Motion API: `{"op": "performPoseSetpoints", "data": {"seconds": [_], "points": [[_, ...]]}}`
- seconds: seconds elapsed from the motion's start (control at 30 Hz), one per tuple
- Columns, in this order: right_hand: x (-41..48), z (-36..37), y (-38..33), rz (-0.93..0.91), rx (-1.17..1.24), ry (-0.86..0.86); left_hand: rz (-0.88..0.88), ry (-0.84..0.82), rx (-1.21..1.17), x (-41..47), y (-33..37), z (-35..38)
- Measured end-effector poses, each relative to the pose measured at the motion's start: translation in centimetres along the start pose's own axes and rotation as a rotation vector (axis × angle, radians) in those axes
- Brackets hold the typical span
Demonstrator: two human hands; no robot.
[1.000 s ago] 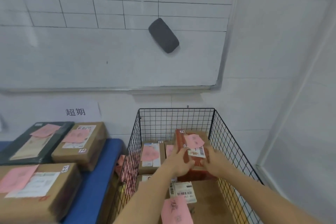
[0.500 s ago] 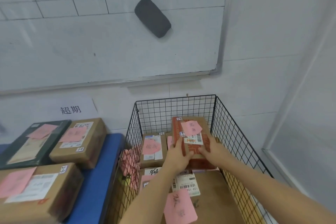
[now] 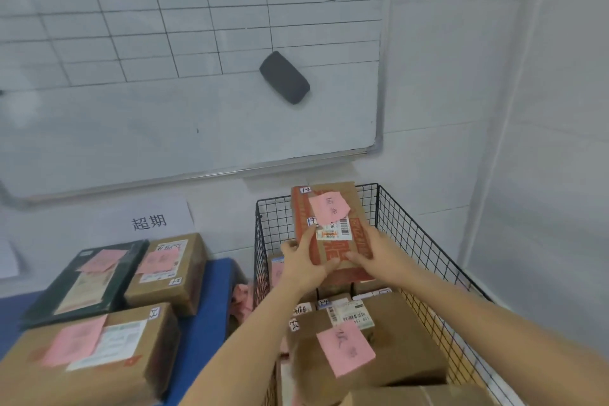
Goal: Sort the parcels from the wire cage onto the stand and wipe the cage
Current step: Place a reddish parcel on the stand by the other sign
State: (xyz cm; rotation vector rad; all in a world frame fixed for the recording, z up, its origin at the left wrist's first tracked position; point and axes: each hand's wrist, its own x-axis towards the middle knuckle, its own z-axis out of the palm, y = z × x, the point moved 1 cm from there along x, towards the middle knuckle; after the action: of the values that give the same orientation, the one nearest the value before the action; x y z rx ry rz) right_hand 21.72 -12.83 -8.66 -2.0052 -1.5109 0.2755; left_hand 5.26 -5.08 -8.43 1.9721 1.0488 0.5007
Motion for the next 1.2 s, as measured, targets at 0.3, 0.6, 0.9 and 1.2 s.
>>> {"op": "performPoseSetpoints", "data": {"seconds": [0.3, 0.6, 0.9, 1.2], "points": [[-7.0, 0.5, -5.6, 0.032, -0.033, 0.048, -0.004, -0.092, 0.005, -5.3, -2.8, -1.6], [-10.0, -3.6, -9.9, -0.036, -0.214, 0.148, 0.084, -0.068, -0.047, -8.2, -1.3, -3.9], [-9.3, -5.7, -13.4, -0.174, -0.238, 0.184, 0.112, 0.004, -0.105, -9.6, 1.4, -7.9], [-7.7, -5.8, -18.3, -0.28, -0.136, 0.18, 0.147, 0.141, -0.134, -12.5, 1.3, -14.0]]}}
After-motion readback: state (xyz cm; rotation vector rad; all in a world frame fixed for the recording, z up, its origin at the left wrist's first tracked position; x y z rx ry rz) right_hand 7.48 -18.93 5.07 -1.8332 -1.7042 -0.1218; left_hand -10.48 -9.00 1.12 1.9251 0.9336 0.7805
